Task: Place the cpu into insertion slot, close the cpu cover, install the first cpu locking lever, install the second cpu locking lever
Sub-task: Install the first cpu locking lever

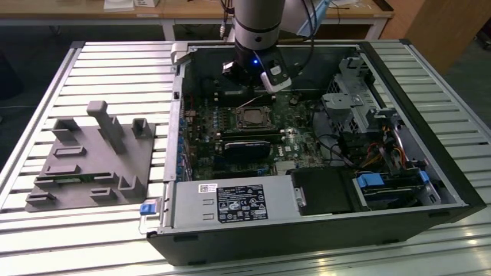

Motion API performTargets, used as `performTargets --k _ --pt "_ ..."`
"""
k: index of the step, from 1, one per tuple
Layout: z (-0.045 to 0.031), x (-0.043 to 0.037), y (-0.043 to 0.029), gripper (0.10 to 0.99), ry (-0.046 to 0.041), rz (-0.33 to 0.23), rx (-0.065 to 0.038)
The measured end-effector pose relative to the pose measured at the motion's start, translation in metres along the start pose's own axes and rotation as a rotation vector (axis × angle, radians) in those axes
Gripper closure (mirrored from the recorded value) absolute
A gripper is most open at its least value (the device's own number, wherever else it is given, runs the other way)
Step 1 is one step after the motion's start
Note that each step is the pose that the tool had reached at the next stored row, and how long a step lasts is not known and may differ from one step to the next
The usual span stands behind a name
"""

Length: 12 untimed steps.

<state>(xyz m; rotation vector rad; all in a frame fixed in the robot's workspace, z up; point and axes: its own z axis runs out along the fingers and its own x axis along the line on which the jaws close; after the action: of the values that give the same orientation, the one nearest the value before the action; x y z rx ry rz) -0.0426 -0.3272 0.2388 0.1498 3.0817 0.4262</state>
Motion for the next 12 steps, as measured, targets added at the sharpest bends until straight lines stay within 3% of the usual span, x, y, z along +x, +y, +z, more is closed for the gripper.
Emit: performTargets --k 4,6,10,12 --pt "0.0003 0.0 0.0 0.98 -0.0014 -0.001 0.002" --pt "0.001 0.0005 -0.0003 0.98 -0.0052 -0.002 0.011" --pt "0.0031 0.0019 -0.001 0.98 -0.0231 -0.007 0.027" --pt "0.0043 0.002 -0.0015 0.98 -0.0345 -0.01 0.027"
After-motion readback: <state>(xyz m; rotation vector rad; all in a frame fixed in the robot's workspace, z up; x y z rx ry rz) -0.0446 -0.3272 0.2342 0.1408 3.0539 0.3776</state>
